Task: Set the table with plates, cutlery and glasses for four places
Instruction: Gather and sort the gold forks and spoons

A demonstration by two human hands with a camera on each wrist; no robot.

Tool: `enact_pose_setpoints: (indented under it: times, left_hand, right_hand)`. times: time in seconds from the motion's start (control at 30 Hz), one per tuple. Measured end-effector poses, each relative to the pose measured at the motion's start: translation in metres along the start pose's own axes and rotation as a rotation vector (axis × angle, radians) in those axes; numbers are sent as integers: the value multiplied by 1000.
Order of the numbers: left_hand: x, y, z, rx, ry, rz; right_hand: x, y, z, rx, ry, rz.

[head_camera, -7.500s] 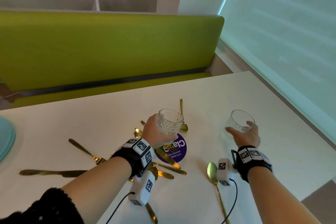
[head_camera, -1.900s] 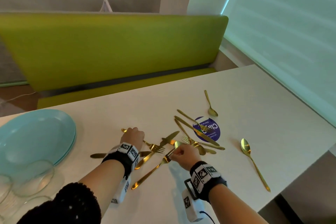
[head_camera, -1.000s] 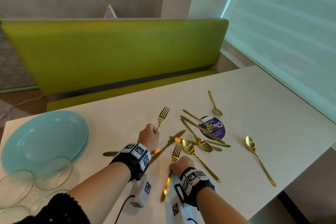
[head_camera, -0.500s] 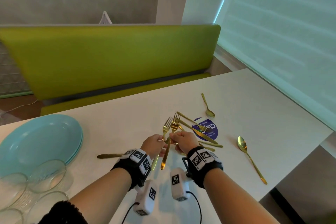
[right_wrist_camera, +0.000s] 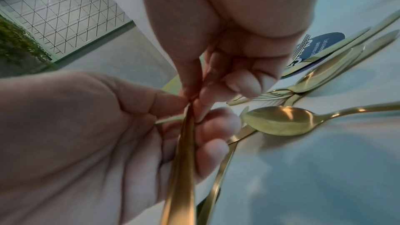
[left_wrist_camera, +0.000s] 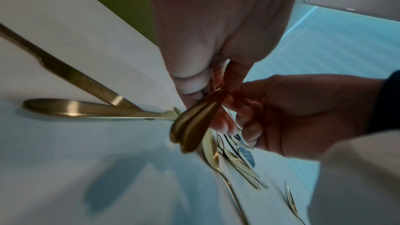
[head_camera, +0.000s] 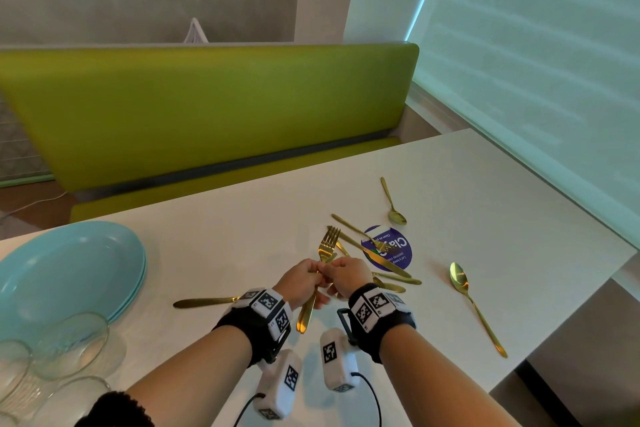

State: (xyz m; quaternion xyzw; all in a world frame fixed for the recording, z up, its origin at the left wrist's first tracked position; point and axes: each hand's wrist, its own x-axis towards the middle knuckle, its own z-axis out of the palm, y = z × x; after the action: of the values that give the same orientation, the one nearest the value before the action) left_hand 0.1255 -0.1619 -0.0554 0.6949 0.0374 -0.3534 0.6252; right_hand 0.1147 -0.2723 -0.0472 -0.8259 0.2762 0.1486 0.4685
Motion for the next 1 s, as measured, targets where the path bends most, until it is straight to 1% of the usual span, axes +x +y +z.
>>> enact_pose_setpoints:
  times: [0.17, 0.3, 0.37, 0.43, 0.47, 0.53, 0.6, 0.77, 1.0]
  left_hand:
    - [13, -1, 0, 105, 62, 7]
    - [24, 3, -7, 123, 158, -12]
    - [29, 4, -12, 115, 195, -19]
    - [34, 3, -16, 116, 226, -20]
    - [36, 2, -17, 117, 237, -22]
    - [40, 0, -18, 112, 250, -29]
    - [43, -1, -18, 107, 255, -36]
    - [48, 2, -18, 123, 256, -49]
    - [51, 4, -18, 134, 262, -49]
  right_hand:
    - [13, -5, -6, -99, -8, -53]
    - [33, -5, -33, -181, 99, -59]
    - [46, 2, -53, -288, 156, -45]
    - [55, 10, -69, -478, 184, -14]
    - [59, 15, -74, -572, 177, 4]
    - [64, 26, -80, -729, 111, 13]
    - [70, 34, -81, -833, 61, 17]
    - [80, 47, -75, -921, 11, 18]
    - [82, 48, -71, -1083, -11, 2]
